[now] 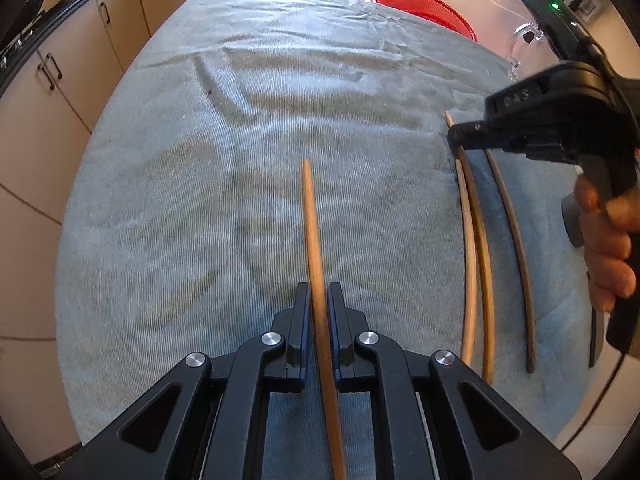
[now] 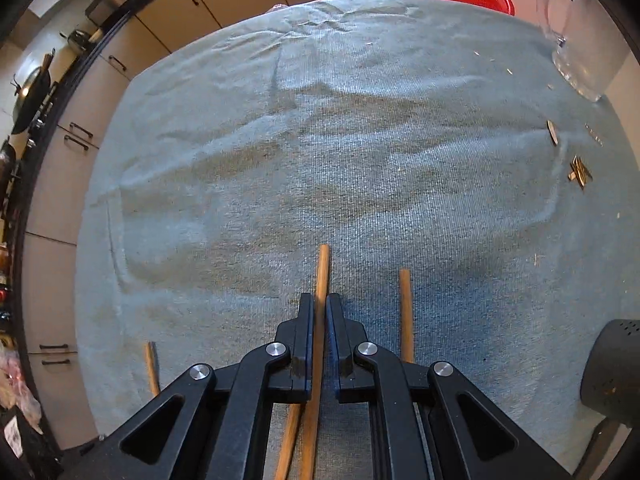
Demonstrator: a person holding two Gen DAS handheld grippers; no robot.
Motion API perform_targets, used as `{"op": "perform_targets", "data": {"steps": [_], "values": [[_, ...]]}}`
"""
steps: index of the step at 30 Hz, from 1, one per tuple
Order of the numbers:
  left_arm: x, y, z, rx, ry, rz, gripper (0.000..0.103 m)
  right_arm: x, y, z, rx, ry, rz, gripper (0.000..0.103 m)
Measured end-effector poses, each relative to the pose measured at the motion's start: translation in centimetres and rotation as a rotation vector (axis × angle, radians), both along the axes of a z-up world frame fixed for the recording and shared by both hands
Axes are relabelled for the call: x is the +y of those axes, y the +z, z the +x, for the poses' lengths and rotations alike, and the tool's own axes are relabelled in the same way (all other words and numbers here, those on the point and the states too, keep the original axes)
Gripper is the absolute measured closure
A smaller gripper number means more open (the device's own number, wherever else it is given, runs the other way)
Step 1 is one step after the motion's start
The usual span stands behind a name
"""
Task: Organize utensils
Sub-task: 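Lift both chopsticks upright and carry them over the black cup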
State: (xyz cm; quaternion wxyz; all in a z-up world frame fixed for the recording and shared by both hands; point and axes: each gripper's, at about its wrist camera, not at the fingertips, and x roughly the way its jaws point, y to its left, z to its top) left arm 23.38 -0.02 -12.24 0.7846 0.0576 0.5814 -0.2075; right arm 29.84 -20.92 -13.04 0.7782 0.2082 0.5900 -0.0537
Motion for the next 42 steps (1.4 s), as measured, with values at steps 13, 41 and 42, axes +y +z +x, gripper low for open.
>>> {"op": "perform_targets", "data": {"steps": [13,41,42], "values": [[2.2,8.0,-1.2,-0.246,0.086,-0.182,0.096,1.2,12.3,-9.4,-0.416,0.081,-0.033,0.097],[-1.9,18.4,-7.7,-0.412,0.027,-0.234,0.096,-6.2,22.0,-24.6,-0.7,-0.057,-0.008,0.097],[-2.3,18.6,-7.8,-0.413,0.02,-0.239,0.096,-6.9,22.2,-25.3,-0.706,-0.077,-0.005,0.097]]}}
